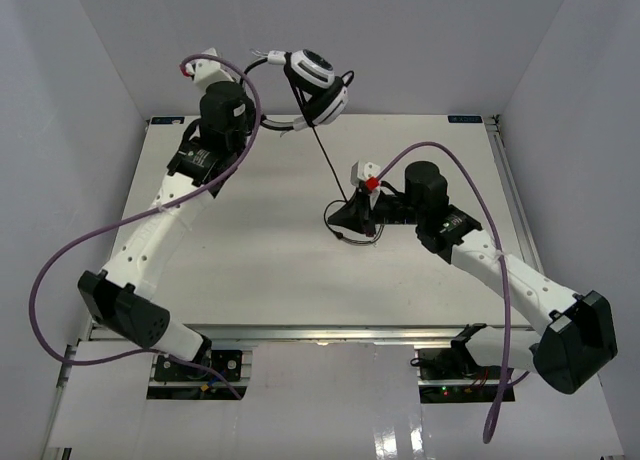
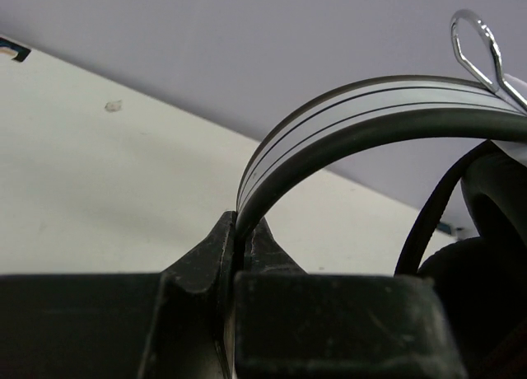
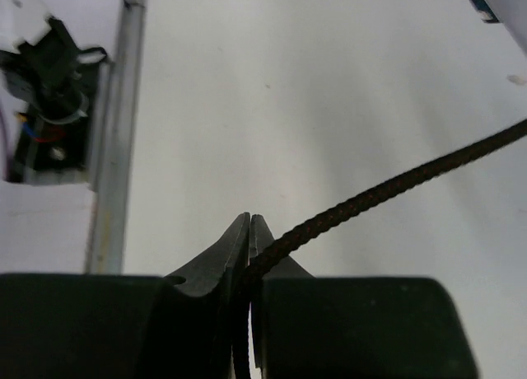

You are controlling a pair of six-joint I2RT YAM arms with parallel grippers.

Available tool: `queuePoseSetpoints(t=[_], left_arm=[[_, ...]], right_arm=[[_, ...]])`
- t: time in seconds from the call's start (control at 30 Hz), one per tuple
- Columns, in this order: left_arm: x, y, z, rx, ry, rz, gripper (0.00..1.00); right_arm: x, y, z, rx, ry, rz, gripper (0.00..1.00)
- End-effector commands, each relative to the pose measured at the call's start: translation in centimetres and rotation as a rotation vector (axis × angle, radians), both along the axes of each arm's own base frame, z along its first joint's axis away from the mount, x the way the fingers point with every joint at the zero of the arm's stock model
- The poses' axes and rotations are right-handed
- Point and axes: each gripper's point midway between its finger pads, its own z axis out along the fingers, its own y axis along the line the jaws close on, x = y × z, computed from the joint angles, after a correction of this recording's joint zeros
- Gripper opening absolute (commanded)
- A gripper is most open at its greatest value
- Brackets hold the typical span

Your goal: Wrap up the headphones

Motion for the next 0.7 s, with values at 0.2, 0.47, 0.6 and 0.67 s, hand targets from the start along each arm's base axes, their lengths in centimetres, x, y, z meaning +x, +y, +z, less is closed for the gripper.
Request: queuePoseSetpoints(t=[0.2,0.47,0.6,0.67], left_arm=[[-0.1,-3.4,-14.4,0.256,0.304,-0.279,0.0],[-7.5,-7.4,-16.2,0.305,0.289,-0.741,0.0],[-10.4,-8.3,-15.4,0.328,0.225,-0.895,0.0],[-11.2,-8.6,-15.0,0.336,0.198,-0.939,0.0]], right_arm=[[7.8,-4.2,5.5,-0.346,-0.488,-0.39,0.08],[13.8,-5.5,6.1,-0.495,-0.687,-0.554,0.08],[15.5,-5.2,3.8,-0.5,-0.618,-0.556,0.1],[16.3,-5.8,3.2,-0.49,-0.582,-0.57,0.1]])
